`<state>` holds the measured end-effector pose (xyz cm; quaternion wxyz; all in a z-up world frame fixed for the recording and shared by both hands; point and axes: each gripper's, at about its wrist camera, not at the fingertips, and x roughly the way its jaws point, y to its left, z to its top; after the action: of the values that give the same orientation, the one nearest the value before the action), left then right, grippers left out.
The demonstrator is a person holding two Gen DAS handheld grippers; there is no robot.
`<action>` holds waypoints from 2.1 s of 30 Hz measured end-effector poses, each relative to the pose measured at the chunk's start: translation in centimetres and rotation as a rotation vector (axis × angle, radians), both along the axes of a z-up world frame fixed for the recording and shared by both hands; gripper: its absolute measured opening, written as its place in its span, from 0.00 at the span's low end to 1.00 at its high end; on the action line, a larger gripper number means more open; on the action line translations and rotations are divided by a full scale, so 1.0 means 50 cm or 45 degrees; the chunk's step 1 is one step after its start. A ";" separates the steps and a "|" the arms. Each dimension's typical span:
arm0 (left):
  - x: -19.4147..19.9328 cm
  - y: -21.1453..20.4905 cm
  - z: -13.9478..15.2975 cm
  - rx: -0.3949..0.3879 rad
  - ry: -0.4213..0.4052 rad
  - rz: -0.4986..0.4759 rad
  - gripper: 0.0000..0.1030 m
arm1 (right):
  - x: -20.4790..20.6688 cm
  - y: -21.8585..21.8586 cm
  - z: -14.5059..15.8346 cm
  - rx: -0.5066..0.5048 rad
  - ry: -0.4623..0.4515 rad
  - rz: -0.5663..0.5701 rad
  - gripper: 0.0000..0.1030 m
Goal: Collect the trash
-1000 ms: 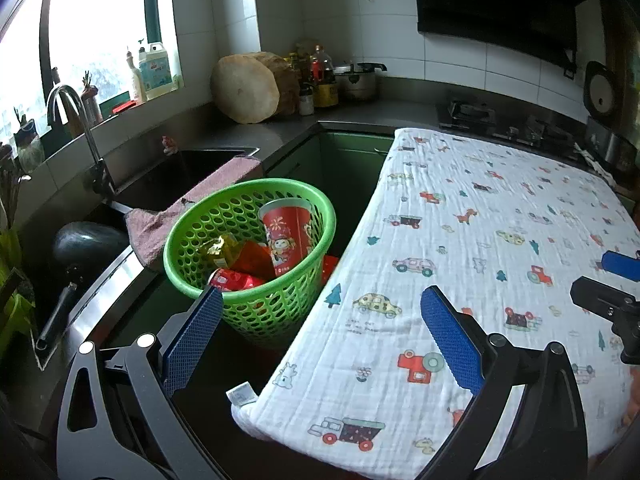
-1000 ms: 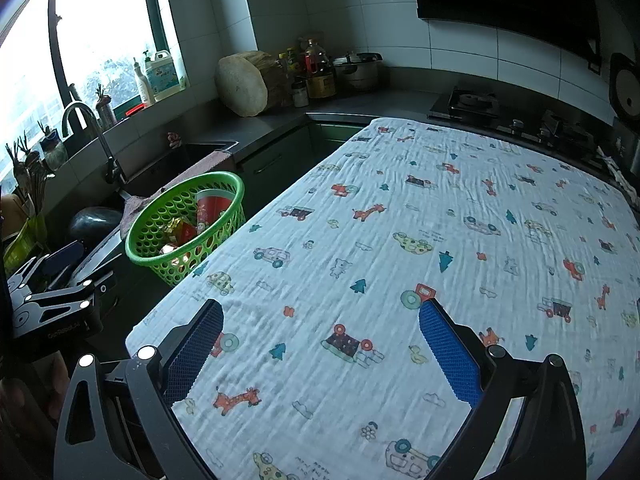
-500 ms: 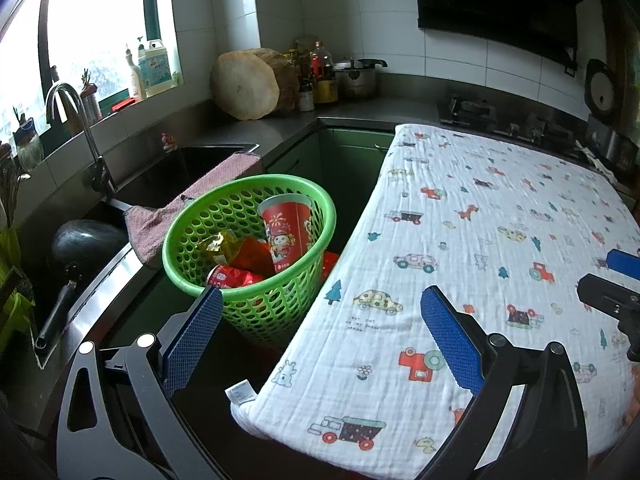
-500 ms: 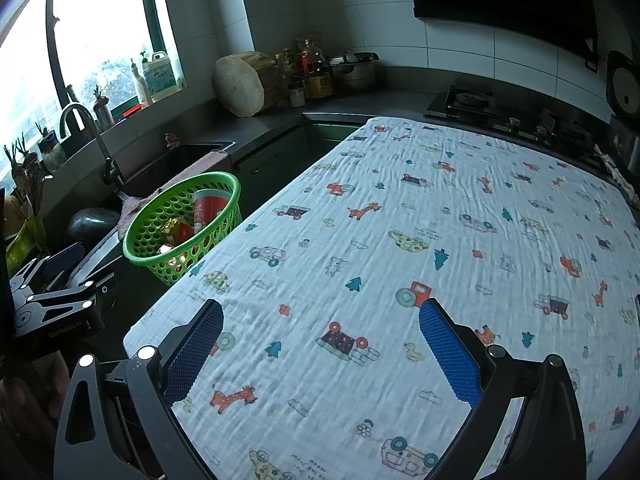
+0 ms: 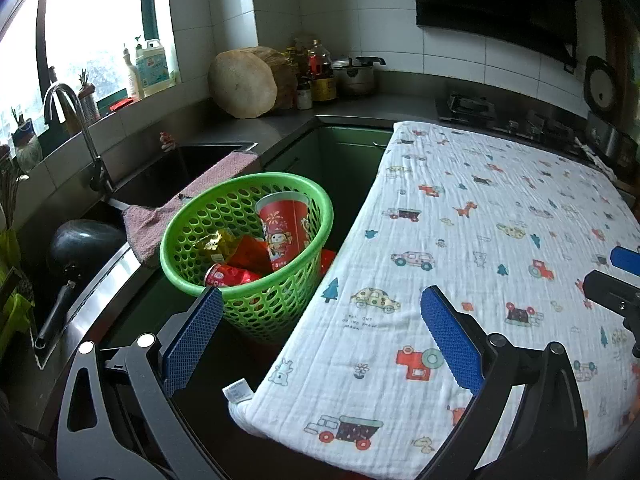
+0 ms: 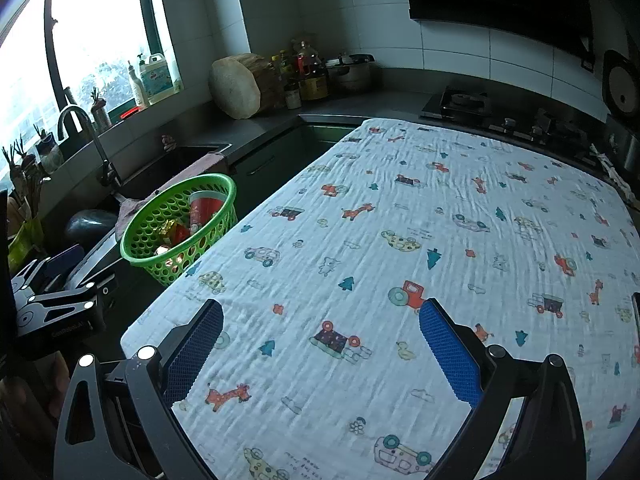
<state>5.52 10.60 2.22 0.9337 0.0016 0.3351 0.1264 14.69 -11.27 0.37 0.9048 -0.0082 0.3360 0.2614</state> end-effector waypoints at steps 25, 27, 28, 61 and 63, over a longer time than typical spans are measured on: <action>0.006 -0.020 0.003 0.009 0.004 -0.025 0.95 | -0.001 -0.021 0.006 -0.011 -0.013 -0.015 0.93; 0.006 -0.023 0.004 0.011 0.003 -0.027 0.95 | -0.002 -0.024 0.006 -0.010 -0.014 -0.021 0.93; 0.006 -0.023 0.004 0.011 0.004 -0.028 0.95 | -0.001 -0.026 0.006 -0.008 -0.012 -0.023 0.93; 0.000 -0.027 0.005 0.077 0.005 0.014 0.95 | -0.010 0.001 -0.005 -0.008 -0.003 -0.007 0.93; 0.001 -0.027 0.002 0.069 0.007 0.013 0.95 | -0.010 0.003 -0.007 -0.009 -0.002 -0.003 0.93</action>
<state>5.55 9.27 2.34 0.9317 0.0257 0.3340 0.1401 14.21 -11.10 0.02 0.9054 -0.0114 0.3361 0.2592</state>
